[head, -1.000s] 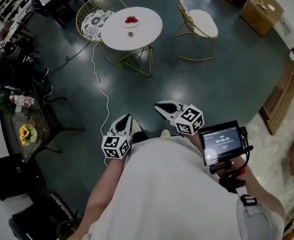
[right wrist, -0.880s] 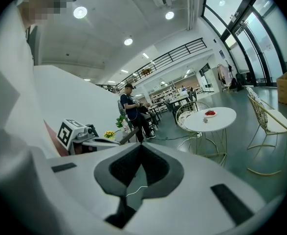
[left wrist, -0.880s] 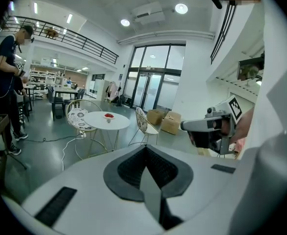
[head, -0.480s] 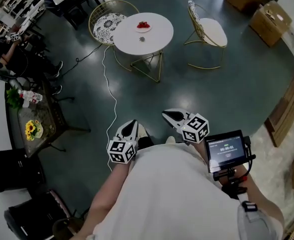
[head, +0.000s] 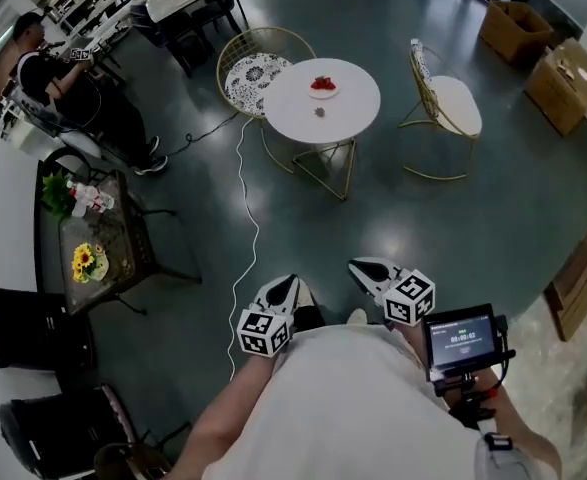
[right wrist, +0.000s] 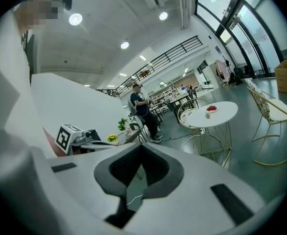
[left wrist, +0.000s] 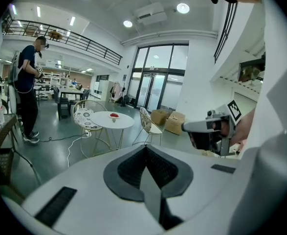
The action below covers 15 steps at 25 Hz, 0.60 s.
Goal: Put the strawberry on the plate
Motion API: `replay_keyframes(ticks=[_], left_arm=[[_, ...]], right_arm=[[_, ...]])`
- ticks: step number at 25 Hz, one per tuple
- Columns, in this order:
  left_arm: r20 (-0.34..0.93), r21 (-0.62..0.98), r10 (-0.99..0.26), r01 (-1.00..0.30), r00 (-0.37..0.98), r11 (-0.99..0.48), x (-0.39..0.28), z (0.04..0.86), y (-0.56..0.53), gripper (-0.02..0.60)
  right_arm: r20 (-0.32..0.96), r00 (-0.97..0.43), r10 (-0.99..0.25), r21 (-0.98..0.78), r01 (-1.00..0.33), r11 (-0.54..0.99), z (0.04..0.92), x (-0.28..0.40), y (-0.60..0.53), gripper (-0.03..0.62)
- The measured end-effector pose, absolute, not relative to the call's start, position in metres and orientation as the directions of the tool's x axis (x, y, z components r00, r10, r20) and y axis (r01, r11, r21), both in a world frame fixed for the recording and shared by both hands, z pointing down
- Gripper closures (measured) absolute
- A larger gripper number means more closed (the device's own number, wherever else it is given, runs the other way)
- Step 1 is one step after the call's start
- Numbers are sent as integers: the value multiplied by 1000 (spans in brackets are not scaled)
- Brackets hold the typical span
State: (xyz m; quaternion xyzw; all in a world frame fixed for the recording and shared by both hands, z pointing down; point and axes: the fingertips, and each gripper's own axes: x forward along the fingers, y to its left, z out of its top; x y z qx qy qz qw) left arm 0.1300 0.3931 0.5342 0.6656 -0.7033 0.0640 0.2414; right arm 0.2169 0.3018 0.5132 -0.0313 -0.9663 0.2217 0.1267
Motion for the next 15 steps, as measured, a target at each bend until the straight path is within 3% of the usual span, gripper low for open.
replay_keyframes(ticks=[15], left_arm=[[417,241,-909,-964,3,108,118,534,390,575]], right_arm=[[246,-963,112,-447,-10,895,523,208,301,588]])
